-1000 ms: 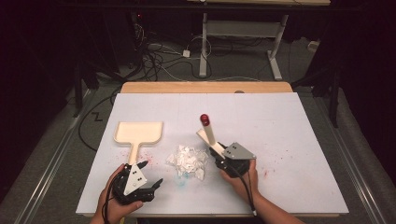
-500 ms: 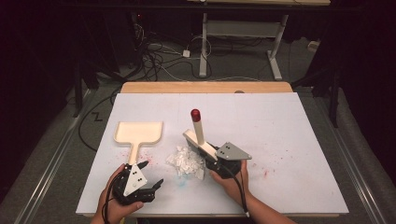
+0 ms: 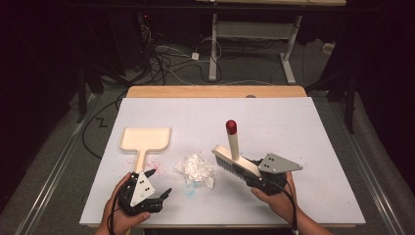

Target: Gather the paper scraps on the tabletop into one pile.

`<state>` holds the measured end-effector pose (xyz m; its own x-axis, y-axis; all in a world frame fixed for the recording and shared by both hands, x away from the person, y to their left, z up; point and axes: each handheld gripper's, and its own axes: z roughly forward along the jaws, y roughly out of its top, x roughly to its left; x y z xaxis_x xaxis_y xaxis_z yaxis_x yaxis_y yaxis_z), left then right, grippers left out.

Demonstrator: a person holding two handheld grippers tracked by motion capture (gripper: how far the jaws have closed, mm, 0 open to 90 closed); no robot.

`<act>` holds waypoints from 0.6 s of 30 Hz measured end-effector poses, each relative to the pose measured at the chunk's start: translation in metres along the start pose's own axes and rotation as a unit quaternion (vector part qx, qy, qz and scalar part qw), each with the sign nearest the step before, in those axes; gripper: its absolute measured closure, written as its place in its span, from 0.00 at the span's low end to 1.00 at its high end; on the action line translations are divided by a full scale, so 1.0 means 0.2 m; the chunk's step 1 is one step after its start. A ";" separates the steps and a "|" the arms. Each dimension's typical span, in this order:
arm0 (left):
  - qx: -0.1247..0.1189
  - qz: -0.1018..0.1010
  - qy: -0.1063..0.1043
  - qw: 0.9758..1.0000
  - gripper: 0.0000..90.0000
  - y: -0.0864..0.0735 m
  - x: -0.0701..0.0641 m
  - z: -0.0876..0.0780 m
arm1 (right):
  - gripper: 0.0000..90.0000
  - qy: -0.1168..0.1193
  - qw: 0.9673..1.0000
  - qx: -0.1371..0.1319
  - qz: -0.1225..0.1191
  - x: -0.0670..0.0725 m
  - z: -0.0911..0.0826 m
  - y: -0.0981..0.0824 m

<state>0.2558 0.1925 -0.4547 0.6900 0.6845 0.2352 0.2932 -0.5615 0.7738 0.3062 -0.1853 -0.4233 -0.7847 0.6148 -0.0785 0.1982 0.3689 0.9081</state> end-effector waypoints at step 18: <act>-0.004 -0.009 -0.013 1.000 0.26 0.00 0.00 0.01 | 0.76 0.076 0.997 0.025 -0.009 0.11 0.14 -0.05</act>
<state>0.2581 0.1920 -0.4564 0.7012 0.6822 0.2071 0.2994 -0.5455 0.7828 0.3037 -0.1556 -0.4456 -0.8672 0.4972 -0.0273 0.2097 0.4145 0.8856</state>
